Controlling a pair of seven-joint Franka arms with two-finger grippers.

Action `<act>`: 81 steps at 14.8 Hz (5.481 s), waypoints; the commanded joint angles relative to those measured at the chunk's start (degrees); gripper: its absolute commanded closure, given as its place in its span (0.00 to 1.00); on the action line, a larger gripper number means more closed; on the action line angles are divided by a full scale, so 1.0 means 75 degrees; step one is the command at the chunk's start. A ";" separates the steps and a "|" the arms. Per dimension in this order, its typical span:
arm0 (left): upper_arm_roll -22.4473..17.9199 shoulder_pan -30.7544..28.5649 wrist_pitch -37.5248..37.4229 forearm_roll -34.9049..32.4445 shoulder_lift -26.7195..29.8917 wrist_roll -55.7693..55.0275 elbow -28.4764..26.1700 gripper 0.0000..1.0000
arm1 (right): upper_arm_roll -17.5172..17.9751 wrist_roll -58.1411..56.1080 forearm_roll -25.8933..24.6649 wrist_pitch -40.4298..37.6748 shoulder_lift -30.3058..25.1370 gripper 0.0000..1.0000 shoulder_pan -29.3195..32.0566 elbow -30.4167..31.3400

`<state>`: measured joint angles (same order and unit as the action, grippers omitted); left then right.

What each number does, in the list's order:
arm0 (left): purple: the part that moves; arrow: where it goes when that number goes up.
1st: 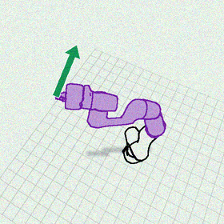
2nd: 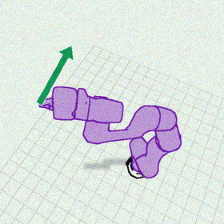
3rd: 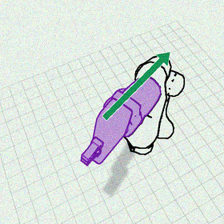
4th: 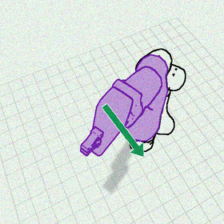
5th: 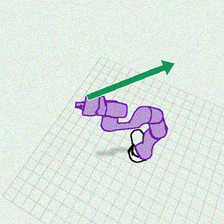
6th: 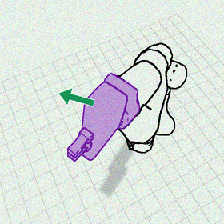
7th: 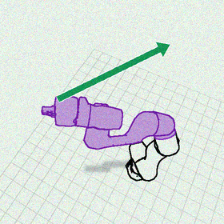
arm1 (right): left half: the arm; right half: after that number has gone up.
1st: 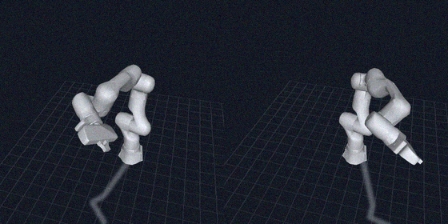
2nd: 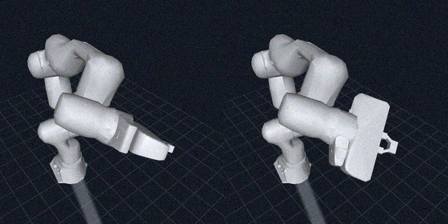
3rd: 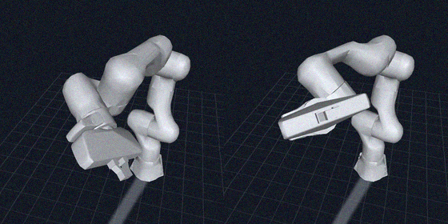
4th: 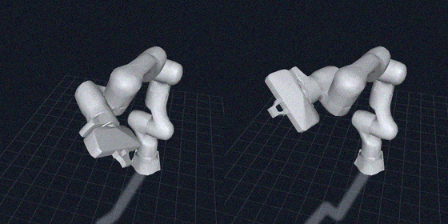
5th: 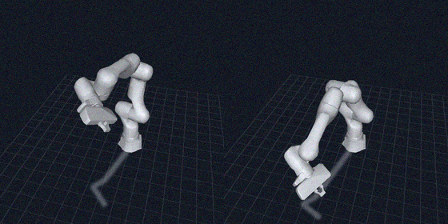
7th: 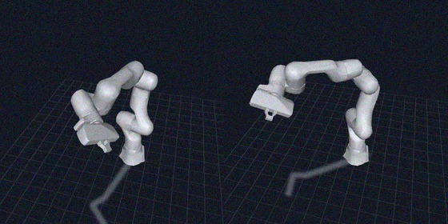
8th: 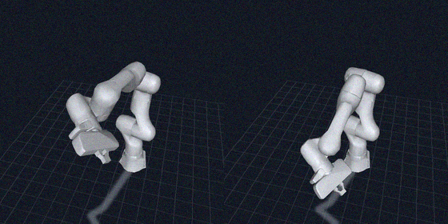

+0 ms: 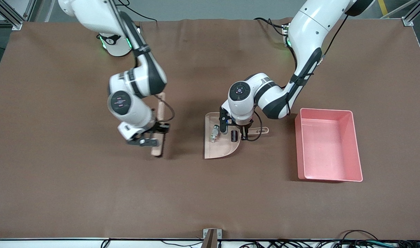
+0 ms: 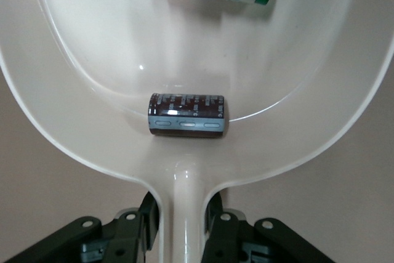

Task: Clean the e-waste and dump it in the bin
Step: 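Draw the brush back with the right gripper while the left gripper lifts the dustpan, then carry the dustpan over the pink bin with the left gripper and tip it, then lower the dustpan with the left gripper while the right gripper drops the brush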

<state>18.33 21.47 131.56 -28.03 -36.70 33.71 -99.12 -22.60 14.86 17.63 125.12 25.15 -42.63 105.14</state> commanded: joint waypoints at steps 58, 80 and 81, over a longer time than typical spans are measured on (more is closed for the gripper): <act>0.5408 -0.7823 -0.4193 -0.3953 0.1050 0.4190 0.1530 0.89 | -0.0144 -0.3527 -0.1683 -0.2432 -0.2789 0.00 0.3500 -0.0741; 0.3017 -0.2044 -0.2951 -0.2707 -0.1341 0.0158 0.1684 0.86 | 0.2580 -0.3669 -0.2246 -0.3570 -0.4150 0.00 0.6118 -0.0742; 0.3017 -0.1950 -0.2951 -0.2696 -0.1387 0.0100 0.1684 0.83 | 0.2580 -0.3738 -0.2246 -0.3430 -0.4127 0.00 0.6095 -0.0800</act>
<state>41.19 6.40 108.93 -48.86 -46.92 33.80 -86.96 -4.68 -13.06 1.91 96.65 -4.29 1.89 96.31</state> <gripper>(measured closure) 0.661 0.000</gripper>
